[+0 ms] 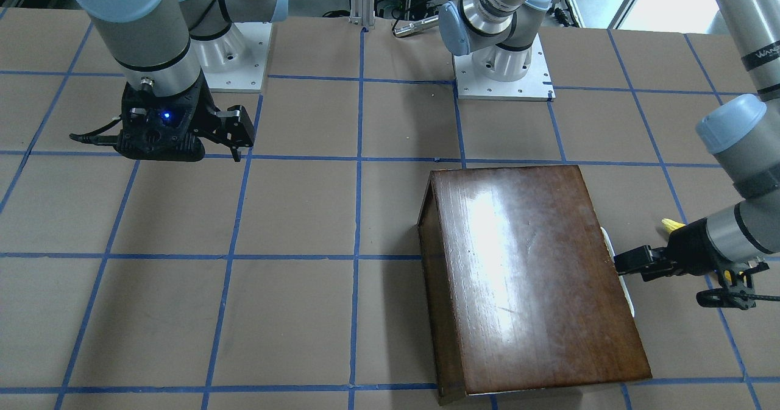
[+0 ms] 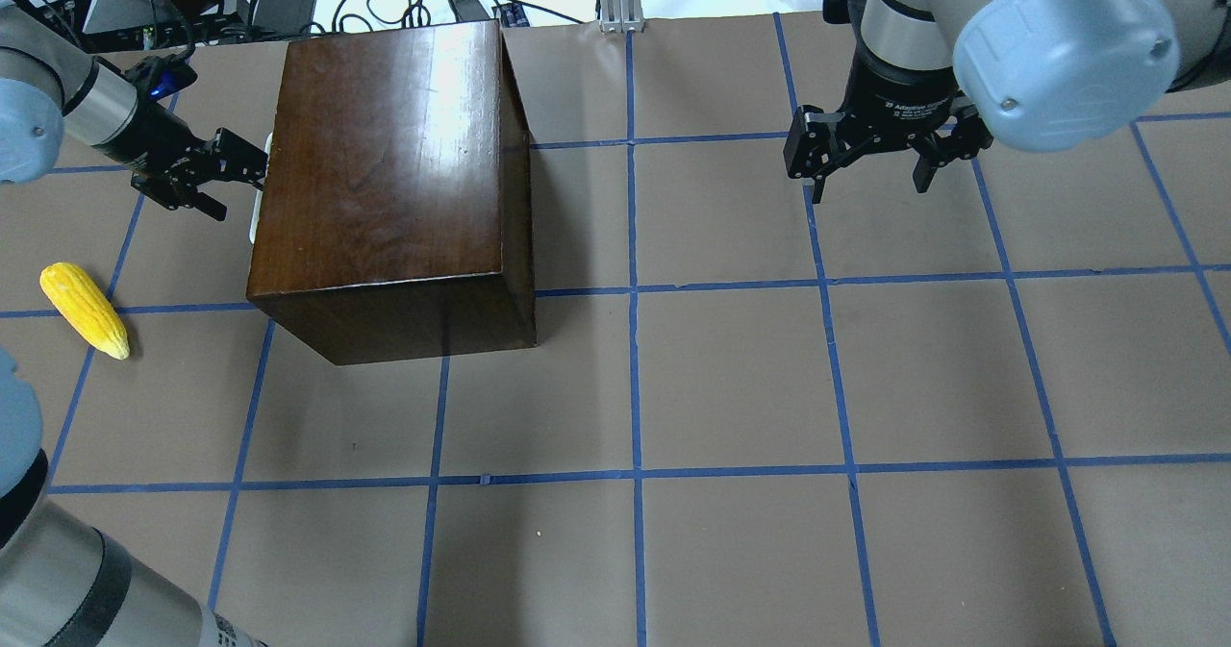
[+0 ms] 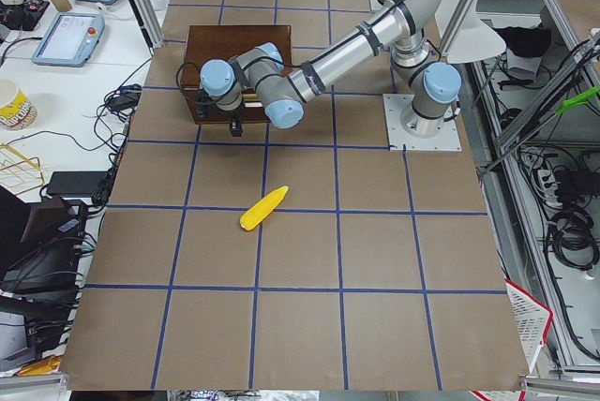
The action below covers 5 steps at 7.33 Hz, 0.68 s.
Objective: Open drawer and put corn inside
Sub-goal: 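Hook the left gripper onto the white drawer handle, then pull the drawer outward from the cabinet with the left gripper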
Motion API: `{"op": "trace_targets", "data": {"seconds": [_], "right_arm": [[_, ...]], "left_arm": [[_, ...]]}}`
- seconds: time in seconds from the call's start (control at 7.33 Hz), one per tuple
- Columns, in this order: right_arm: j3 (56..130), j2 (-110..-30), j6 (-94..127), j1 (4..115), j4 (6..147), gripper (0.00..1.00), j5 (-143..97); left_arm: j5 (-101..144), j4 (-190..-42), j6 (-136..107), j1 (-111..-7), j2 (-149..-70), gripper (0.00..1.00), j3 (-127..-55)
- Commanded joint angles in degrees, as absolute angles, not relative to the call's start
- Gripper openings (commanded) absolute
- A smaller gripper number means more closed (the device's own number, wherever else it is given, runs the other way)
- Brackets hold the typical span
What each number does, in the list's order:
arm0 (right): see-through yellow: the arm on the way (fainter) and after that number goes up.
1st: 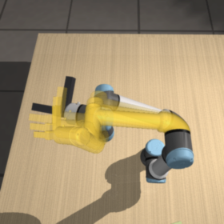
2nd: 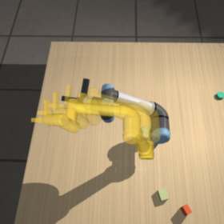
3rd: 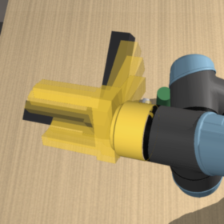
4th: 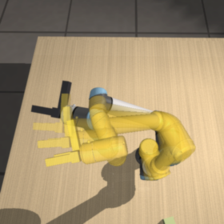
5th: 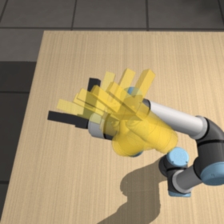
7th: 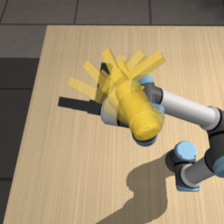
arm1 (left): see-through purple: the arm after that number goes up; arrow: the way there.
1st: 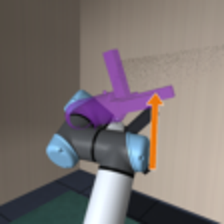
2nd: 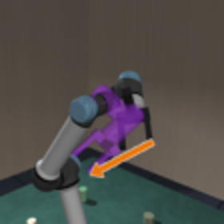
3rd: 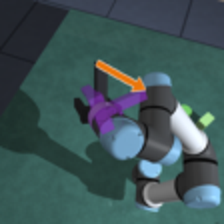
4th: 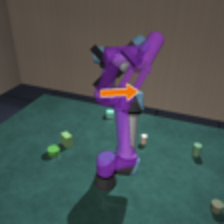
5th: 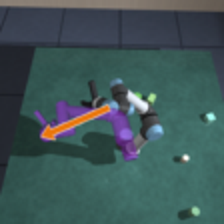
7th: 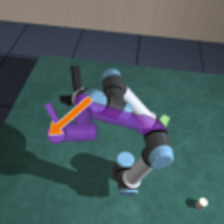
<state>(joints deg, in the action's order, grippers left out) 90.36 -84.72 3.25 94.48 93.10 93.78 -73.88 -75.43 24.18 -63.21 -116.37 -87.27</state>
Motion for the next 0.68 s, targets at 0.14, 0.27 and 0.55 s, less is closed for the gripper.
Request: {"op": "trace_targets", "data": {"seconds": [0.14,0.27,0.55], "right_arm": [[90.4,-84.7,3.3,94.5,93.1,1.00,93.9],[90.4,-84.7,3.3,94.5,93.1,1.00,93.8],[90.4,-84.7,3.3,94.5,93.1,1.00,93.9]], "left_arm": [[-74.1,-75.3,24.5,-62.8,-116.3,1.00,-86.9],[-74.1,-75.3,24.7,-62.2,-116.3,1.00,-87.0],[-74.1,-75.3,24.8,-62.2,-116.4,1.00,-86.9]]}}
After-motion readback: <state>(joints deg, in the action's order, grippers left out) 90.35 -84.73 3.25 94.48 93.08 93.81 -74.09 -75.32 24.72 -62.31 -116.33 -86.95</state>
